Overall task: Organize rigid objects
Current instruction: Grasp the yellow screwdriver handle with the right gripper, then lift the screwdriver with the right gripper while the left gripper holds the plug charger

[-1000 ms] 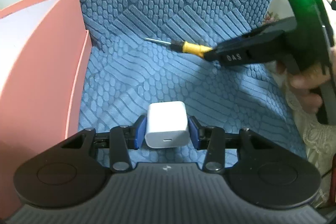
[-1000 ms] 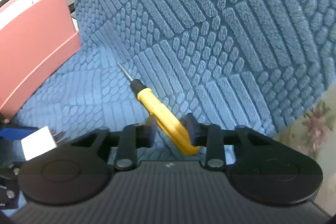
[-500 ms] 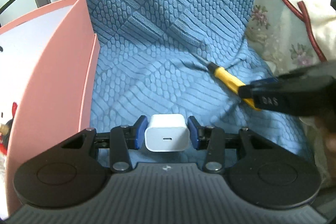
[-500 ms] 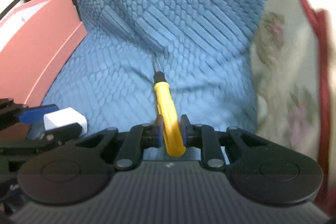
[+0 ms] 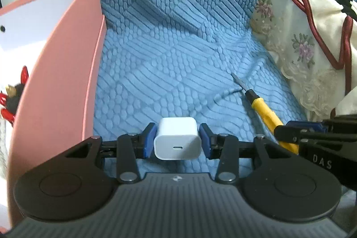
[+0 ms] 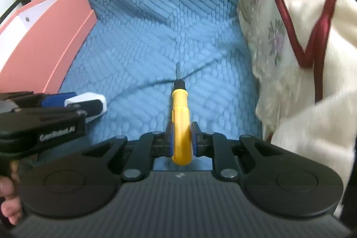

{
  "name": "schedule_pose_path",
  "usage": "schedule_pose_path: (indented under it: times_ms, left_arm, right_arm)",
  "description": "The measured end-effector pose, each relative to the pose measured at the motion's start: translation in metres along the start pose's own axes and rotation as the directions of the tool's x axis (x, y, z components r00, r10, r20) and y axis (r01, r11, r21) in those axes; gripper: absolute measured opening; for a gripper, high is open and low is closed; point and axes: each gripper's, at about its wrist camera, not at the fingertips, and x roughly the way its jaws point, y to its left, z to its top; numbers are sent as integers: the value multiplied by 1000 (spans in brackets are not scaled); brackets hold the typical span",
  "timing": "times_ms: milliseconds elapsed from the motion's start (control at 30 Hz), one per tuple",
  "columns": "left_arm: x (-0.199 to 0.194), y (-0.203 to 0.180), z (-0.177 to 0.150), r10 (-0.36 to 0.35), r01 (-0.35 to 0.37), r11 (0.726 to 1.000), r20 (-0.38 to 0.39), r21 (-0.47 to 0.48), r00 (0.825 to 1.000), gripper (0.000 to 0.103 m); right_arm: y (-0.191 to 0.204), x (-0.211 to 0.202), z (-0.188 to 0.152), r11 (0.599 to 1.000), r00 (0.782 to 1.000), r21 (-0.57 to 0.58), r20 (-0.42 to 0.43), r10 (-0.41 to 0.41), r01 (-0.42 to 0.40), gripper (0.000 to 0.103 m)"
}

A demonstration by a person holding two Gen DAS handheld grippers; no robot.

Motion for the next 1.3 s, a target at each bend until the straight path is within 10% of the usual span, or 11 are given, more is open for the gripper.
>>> schedule_pose_path:
  times_ms: [300,567,1300]
  left_arm:
    - [1,-4,-1,-14,15,1000,-17,11,1000,50]
    - [8,-4,-1,-28,28,1000,-36,0,999,54]
    - [10,8,1,-68,66,997,-44,-41,997,54]
  right_arm:
    - [-5,9,3,996,1000,90,-8,10,-9,21]
    - [-19,4,8,981,999,190,43,25,-32,48]
    - [13,40,40,988,991,125,-110,-76,89,44]
